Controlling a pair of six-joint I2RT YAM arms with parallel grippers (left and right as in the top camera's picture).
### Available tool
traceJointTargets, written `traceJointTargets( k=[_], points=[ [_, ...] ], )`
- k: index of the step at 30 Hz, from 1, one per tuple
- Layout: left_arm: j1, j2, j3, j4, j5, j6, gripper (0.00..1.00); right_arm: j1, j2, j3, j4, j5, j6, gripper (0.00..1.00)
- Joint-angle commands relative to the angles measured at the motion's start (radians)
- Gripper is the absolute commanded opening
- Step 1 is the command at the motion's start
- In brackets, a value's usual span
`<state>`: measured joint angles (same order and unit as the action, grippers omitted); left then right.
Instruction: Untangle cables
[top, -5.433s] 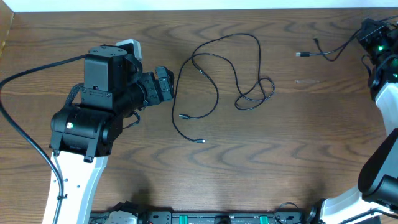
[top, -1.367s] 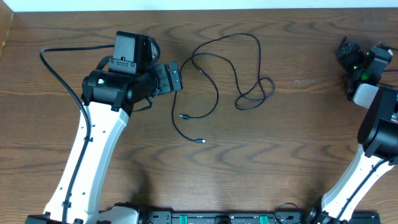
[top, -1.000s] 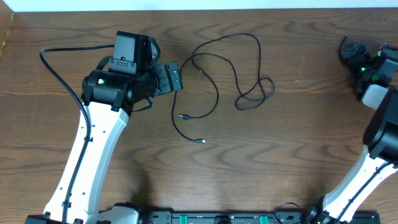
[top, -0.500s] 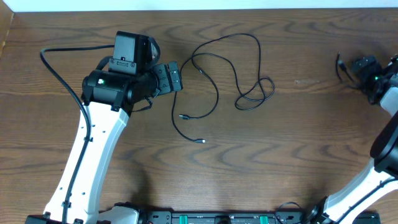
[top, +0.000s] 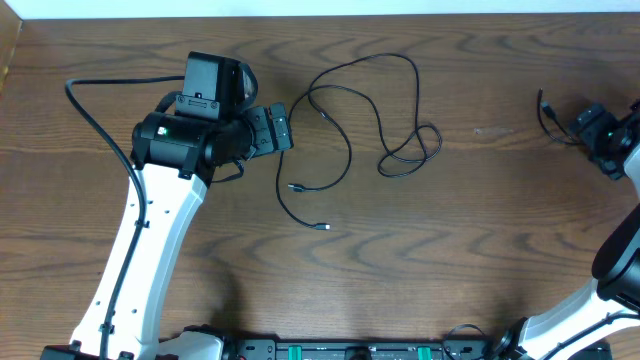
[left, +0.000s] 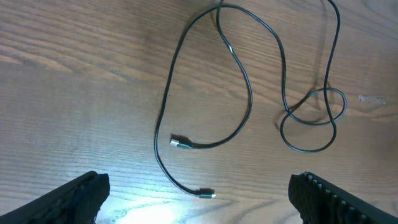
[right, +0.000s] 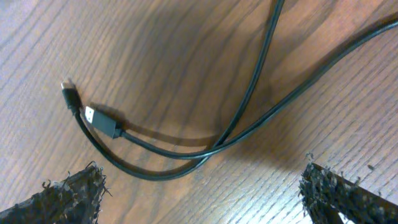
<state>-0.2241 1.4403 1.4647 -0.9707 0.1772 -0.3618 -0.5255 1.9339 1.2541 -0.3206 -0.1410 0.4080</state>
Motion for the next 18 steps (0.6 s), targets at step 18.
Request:
traceJointTargets(
  k=[18],
  points=[
    [0.004, 0.004, 0.012, -0.04, -0.073, 0.009, 0.97, 0.243, -0.015, -0.006, -0.102, -0.375, -0.119, 0.99]
  ],
)
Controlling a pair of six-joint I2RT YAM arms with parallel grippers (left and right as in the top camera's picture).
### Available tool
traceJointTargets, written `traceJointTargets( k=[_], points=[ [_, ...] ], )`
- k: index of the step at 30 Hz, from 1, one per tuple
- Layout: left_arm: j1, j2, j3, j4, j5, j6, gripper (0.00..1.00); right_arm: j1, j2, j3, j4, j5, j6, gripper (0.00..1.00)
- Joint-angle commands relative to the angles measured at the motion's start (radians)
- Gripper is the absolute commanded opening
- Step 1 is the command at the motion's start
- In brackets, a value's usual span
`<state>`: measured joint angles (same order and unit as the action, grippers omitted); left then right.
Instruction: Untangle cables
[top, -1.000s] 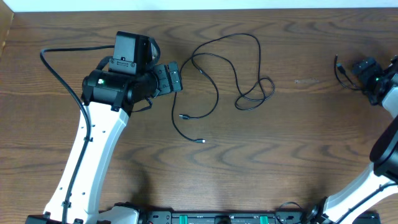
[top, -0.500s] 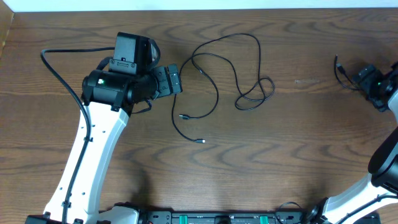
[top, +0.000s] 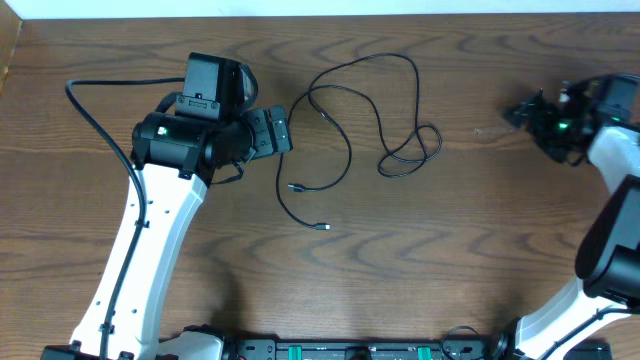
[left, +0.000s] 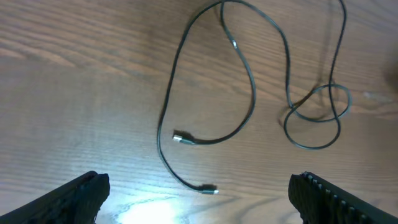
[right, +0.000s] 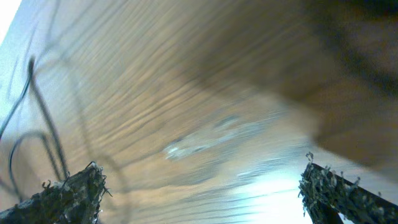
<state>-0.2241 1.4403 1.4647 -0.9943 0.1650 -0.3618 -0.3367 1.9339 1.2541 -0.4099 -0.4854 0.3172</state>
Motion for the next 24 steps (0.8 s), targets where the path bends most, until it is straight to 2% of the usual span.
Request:
traceJointTargets(
  k=[1, 11, 24],
  points=[
    [0.004, 0.004, 0.012, -0.023, -0.084, 0.009, 0.97, 0.076, -0.015, -0.006, -0.016, -0.03, -0.037, 0.99],
    [0.004, 0.028, 0.011, -0.049, -0.266, 0.009, 0.97, 0.282, -0.015, -0.006, -0.02, 0.007, -0.053, 0.99],
    [0.004, 0.234, 0.011, -0.056, -0.259, 0.008, 0.97, 0.471, -0.015, -0.006, -0.017, 0.102, -0.053, 0.99]
  ],
)
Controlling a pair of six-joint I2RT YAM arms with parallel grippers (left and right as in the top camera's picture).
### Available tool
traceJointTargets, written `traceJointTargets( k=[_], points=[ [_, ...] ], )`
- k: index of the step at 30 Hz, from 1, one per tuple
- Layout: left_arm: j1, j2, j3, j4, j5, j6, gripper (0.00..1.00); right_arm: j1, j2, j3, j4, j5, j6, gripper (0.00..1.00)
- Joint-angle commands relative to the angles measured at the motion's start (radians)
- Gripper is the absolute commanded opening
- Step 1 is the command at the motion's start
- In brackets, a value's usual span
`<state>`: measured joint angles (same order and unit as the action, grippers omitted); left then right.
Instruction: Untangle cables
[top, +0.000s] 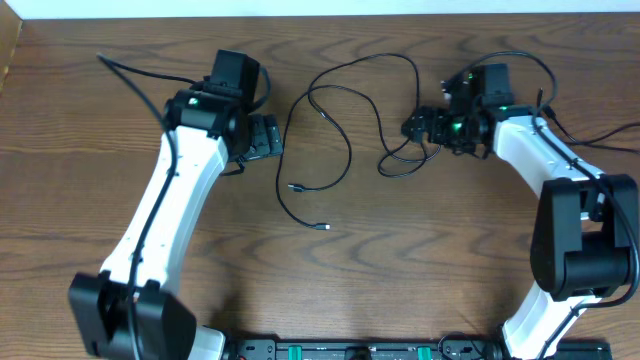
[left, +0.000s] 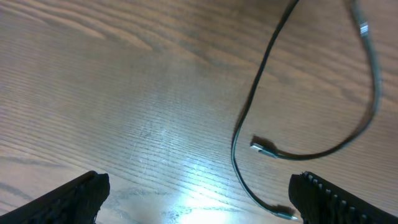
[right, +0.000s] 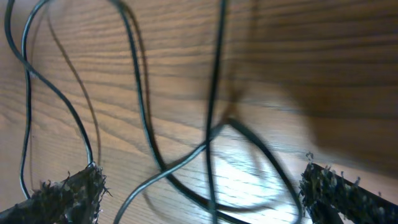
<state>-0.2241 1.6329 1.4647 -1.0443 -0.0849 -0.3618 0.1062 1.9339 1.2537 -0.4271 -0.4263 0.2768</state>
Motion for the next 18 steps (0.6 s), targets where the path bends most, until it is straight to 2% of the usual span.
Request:
traceJointTargets(
  k=[1, 7, 18],
  points=[
    [0.004, 0.056, 0.011, -0.006, 0.001, 0.008, 0.97, 0.037, -0.015, -0.006, 0.0, 0.055, -0.013, 0.99],
    [0.004, 0.141, 0.011, -0.006, 0.058, 0.005, 0.97, 0.073, -0.015, -0.006, 0.001, 0.084, -0.013, 0.99],
    [0.004, 0.252, 0.011, 0.006, 0.06, 0.0, 0.97, 0.085, -0.015, -0.006, 0.001, 0.084, -0.013, 0.99]
  ],
)
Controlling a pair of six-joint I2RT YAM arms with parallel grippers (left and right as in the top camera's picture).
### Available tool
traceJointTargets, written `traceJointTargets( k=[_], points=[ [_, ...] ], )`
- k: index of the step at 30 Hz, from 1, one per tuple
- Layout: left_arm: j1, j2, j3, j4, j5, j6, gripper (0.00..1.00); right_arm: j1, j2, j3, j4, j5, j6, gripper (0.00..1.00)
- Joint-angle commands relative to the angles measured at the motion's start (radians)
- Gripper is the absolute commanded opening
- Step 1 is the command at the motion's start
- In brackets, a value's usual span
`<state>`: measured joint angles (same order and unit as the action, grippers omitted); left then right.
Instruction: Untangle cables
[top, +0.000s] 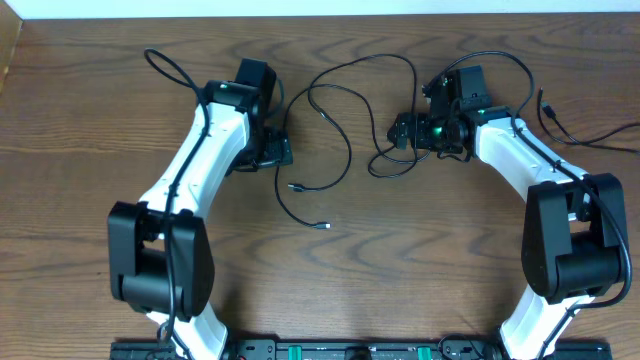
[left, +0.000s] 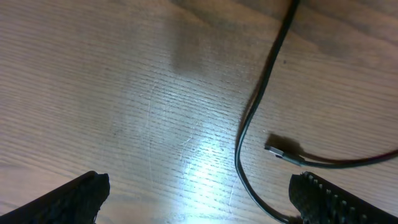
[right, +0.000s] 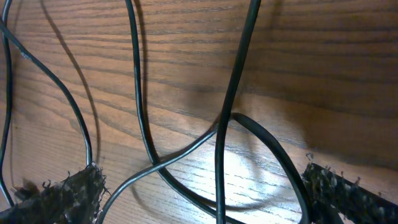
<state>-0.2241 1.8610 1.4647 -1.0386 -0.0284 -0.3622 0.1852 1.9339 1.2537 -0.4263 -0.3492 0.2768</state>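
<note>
A thin black cable (top: 345, 100) sprawls over the middle of the wooden table. Its two plug ends lie at the lower left, one plug (top: 297, 187) above the other (top: 322, 227). Crossed loops (top: 392, 160) bunch at its right. My left gripper (top: 277, 150) is open just left of the plug ends; in its wrist view the gripper (left: 199, 208) has a strand (left: 249, 127) and a plug (left: 281, 152) ahead of it. My right gripper (top: 400, 133) is open over the crossed loops, and its wrist view shows the gripper (right: 205, 196) with the crossing strands (right: 217, 134) between its fingers (right: 65, 193).
A second black cable (top: 560, 120) lies near the right edge of the table (top: 120, 60). The arms' own black leads arch above both grippers at the back.
The left gripper has shifted a little right and nearer, closer to the plug ends. The right gripper has moved slightly left and sits lower over the crossed loops. Both stay open.
At first the left gripper hovered open left of the cable while the right was at the far right edge over the second cable's plugs. Then the right gripper was clear of that cable, later at the crossed loops. Now both flank the middle cable.
</note>
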Motion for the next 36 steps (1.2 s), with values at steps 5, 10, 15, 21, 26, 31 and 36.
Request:
traceJointTargets(
  k=[5, 10, 15, 21, 26, 31, 36],
  points=[
    [0.004, 0.028, 0.012, 0.008, 0.002, 0.001, 0.98, 0.006, -0.015, -0.006, 0.0, 0.007, -0.013, 0.99],
    [0.004, 0.028, 0.011, 0.043, 0.011, -0.014, 0.98, 0.006, -0.015, -0.006, -0.001, 0.007, -0.013, 0.99],
    [0.002, 0.028, 0.011, 0.062, 0.066, -0.053, 0.98, 0.006, -0.015, -0.006, -0.001, 0.007, -0.013, 0.99],
    [-0.009, 0.029, 0.011, 0.071, 0.067, -0.062, 0.98, 0.013, -0.015, -0.006, 0.0, 0.007, -0.013, 0.99],
    [-0.015, 0.03, 0.011, 0.09, 0.066, -0.062, 0.98, 0.013, -0.015, -0.006, -0.001, 0.007, -0.013, 0.99],
    [-0.015, 0.043, 0.01, 0.127, 0.066, -0.063, 0.98, 0.017, -0.015, -0.006, -0.001, 0.007, -0.013, 0.99],
    [-0.016, 0.092, 0.01, 0.159, 0.067, -0.062, 0.98, 0.017, -0.015, -0.006, 0.002, 0.008, -0.013, 0.99]
  ],
)
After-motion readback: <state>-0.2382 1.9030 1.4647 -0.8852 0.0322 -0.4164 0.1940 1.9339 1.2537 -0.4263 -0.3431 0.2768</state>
